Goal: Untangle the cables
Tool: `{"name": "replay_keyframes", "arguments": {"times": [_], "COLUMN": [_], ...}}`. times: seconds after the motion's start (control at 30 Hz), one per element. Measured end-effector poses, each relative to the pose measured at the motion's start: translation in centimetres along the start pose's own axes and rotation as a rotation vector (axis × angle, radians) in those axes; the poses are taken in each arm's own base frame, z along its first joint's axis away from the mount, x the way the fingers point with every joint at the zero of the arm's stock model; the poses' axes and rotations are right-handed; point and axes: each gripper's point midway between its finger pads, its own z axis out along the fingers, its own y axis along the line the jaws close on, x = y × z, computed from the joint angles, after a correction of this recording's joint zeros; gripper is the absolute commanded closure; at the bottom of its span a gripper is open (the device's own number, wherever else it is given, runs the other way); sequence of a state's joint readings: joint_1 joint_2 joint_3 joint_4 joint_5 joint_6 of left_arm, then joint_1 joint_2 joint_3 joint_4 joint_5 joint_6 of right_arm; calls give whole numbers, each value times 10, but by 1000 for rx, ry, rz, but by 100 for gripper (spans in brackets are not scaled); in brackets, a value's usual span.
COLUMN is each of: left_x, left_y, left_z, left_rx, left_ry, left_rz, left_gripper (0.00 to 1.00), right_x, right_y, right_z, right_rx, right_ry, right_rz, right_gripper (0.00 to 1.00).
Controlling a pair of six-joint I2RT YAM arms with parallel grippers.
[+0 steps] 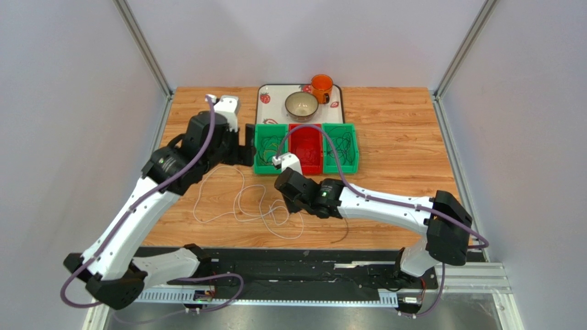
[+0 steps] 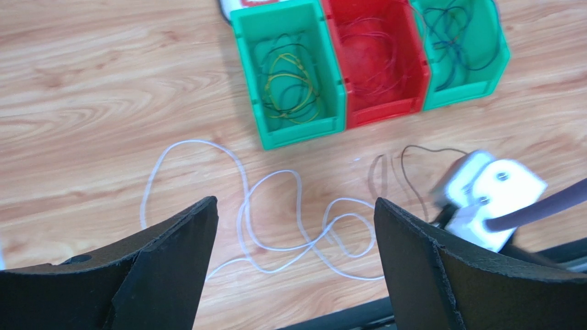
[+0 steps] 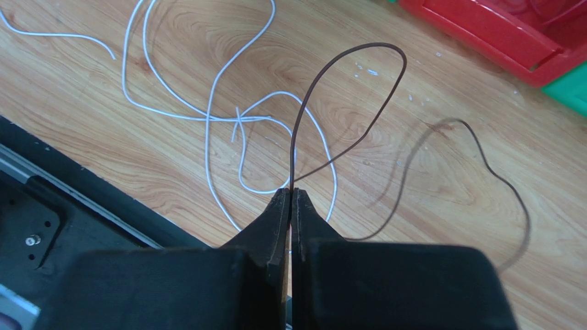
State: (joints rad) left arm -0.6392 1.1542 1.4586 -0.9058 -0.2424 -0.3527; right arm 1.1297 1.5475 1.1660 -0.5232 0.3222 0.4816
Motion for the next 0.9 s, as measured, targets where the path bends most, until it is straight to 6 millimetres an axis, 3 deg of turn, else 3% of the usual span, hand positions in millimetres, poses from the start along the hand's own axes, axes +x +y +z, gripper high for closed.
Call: {"name": "replay_keyframes", "arguments": {"times": [0.1,0.2,0.27,0.4,0.67,0.73,0.77,0.8,0.9], "left_x": [18,41,55,79,91,92,92,93,93], "left_y": [19,31,37,44,43,43,43,43,44], "left_z": [-20,-31,-33,-25,-10,-10,-10,-9,-9], "left_rx": [-29,-34,-37,-47,-53,-53,-54,-54,-55], "left_ry": [-10,-7,-3,15,56,56,56,58,60], "left_rz": [32,67,83,105,122,122,122,122,123], "left_gripper": [8,8,8,8,9,9,9,9,10], "right_x": [5,15,22,27,72,86,90,95,100], "right_y": [-9,-37,-59,-81,-109,-113,-115,-117,-122], "right_z": [-5,-19,-38,-57,-28,-22,-20,-21,-26], "right_rx": [67,139,180,224,355,386,397,412,429], "right_ry": [2,-8,-24,-56,116,175,193,214,240], "right_rz": [-11,22,49,94,43,18,13,9,57], "right_gripper": [100,99,98,92,86,77,61,54,44]}}
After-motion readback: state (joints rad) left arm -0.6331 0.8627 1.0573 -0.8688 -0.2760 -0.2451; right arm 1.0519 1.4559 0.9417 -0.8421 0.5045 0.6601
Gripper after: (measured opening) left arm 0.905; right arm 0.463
